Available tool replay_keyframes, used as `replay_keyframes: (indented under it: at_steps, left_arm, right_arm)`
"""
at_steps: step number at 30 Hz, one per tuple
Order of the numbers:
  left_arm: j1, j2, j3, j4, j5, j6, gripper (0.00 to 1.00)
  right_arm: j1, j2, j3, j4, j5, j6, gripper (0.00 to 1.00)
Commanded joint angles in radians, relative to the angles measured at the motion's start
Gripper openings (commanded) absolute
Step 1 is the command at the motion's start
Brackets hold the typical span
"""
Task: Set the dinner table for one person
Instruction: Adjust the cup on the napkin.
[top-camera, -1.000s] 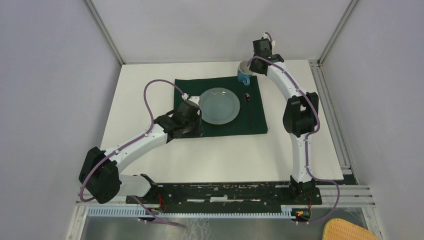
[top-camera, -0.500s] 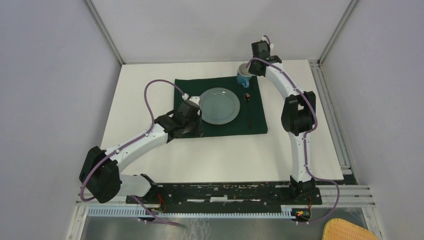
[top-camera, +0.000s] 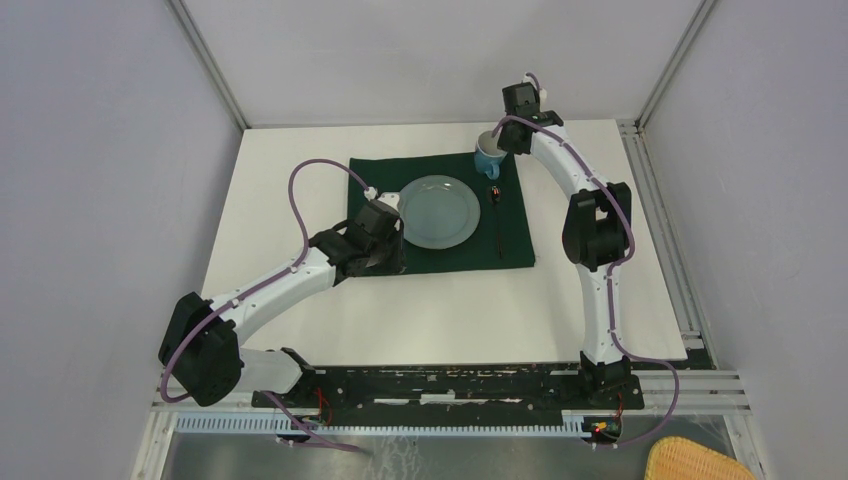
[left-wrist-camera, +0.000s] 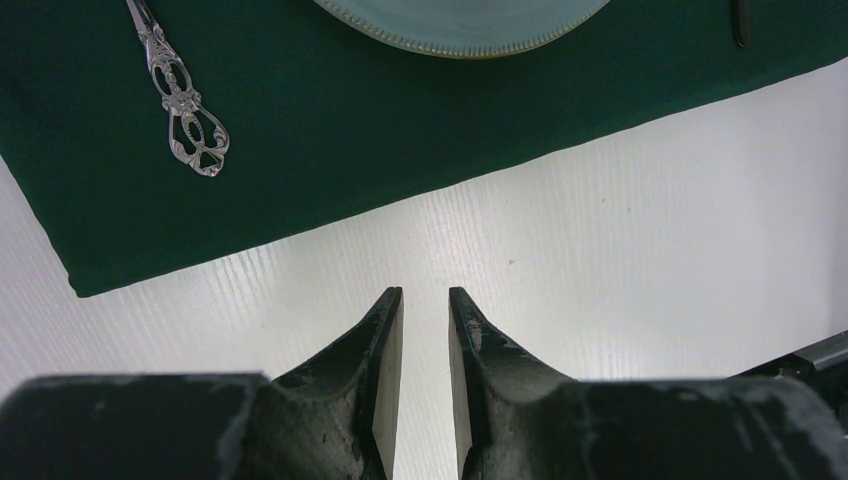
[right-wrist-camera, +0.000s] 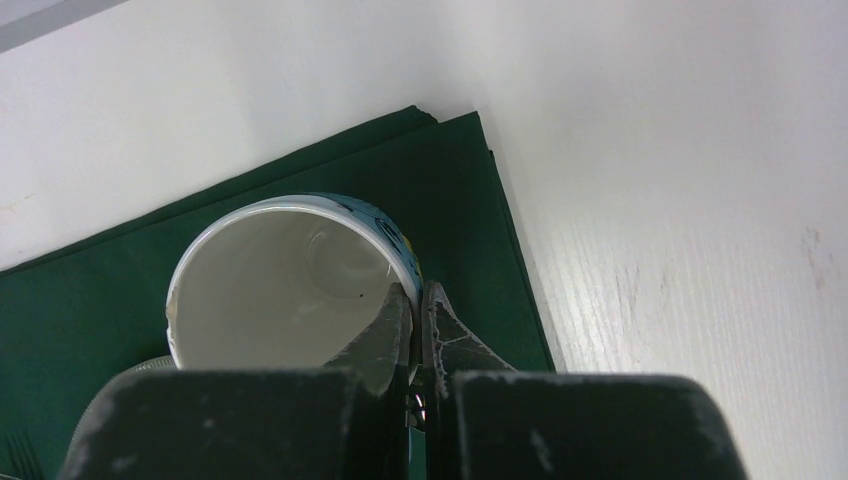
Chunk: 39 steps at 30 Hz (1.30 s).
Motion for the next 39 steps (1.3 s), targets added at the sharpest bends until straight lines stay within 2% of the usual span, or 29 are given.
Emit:
replay_keyframes:
  at_steps: [1, 22, 30, 39]
  left_arm:
    - [0.005, -0.005, 0.009, 0.037, 0.002, -0.041, 0.3]
    - [0.004, -0.009, 0.009, 0.031, -0.001, -0.04, 0.3]
    - [0.005, -0.006, 0.009, 0.033, 0.003, -0.04, 0.3]
    - [0.005, -0.004, 0.007, 0.034, 0.005, -0.04, 0.3]
  right_arm:
    - [0.009, -0.011, 0.058, 0.052, -0.006, 0.01, 0.0]
    - [0.014, 0.023, 0.051, 0.055, -0.022, 0.01, 0.0]
    - [0.015, -0.004, 0.02, 0.079, -0.021, 0.006, 0.25]
    - [0.015, -0.037, -0.008, 0.113, -0.016, 0.001, 0.32]
